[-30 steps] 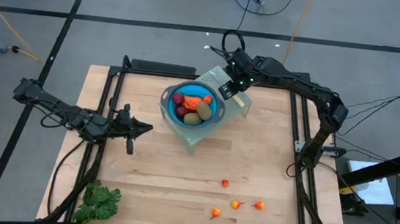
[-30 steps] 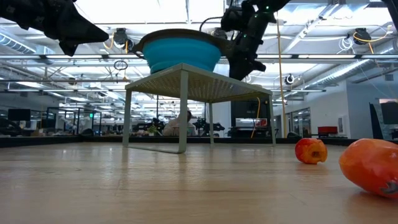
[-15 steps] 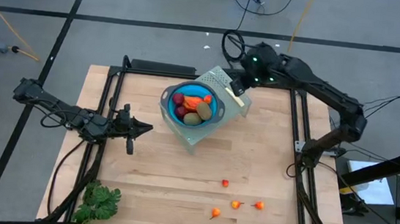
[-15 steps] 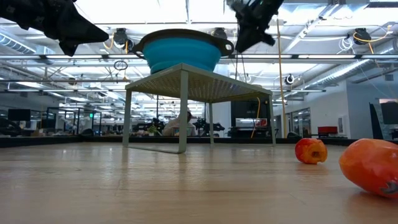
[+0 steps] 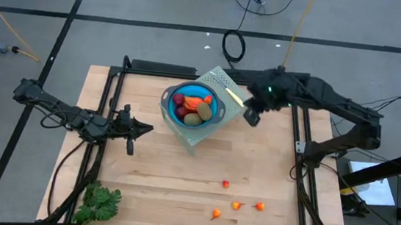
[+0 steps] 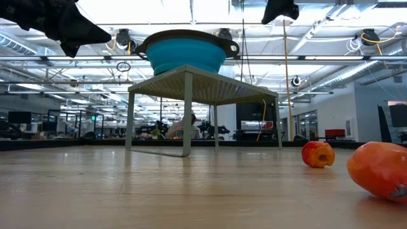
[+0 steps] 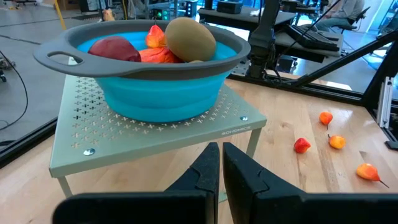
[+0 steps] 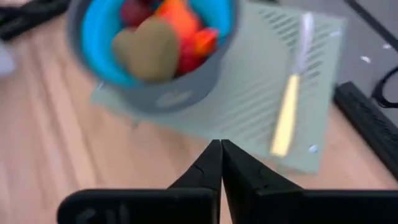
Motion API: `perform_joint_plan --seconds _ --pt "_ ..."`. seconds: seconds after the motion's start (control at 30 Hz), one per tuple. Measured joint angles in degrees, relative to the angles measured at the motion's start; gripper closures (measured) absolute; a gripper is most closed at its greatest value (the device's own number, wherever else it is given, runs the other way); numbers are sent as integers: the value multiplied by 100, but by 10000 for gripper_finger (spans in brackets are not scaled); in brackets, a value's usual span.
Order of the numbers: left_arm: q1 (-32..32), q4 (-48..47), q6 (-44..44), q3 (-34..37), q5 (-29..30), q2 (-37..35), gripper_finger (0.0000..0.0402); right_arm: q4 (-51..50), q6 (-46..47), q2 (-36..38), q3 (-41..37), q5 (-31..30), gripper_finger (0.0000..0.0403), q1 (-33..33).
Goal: Pick & Place Fruit
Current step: Put the peach into the collapsible colander on the shelf
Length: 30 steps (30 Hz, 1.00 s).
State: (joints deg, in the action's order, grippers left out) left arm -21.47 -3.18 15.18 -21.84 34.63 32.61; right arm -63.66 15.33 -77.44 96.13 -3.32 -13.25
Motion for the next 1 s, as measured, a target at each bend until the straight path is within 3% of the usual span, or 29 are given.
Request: perform_joint_plan --seconds 0.2,0.6,1.0 --pt "1 7 0 0 -6 -1 382 283 33 474 -857 33 402 845" --pt "0 14 11 0 -15 -1 382 1878 772 1731 -2921 43 402 2909" --pt "1 24 13 1 -24 1 382 2006 1322 1164 -3282 37 403 4520"
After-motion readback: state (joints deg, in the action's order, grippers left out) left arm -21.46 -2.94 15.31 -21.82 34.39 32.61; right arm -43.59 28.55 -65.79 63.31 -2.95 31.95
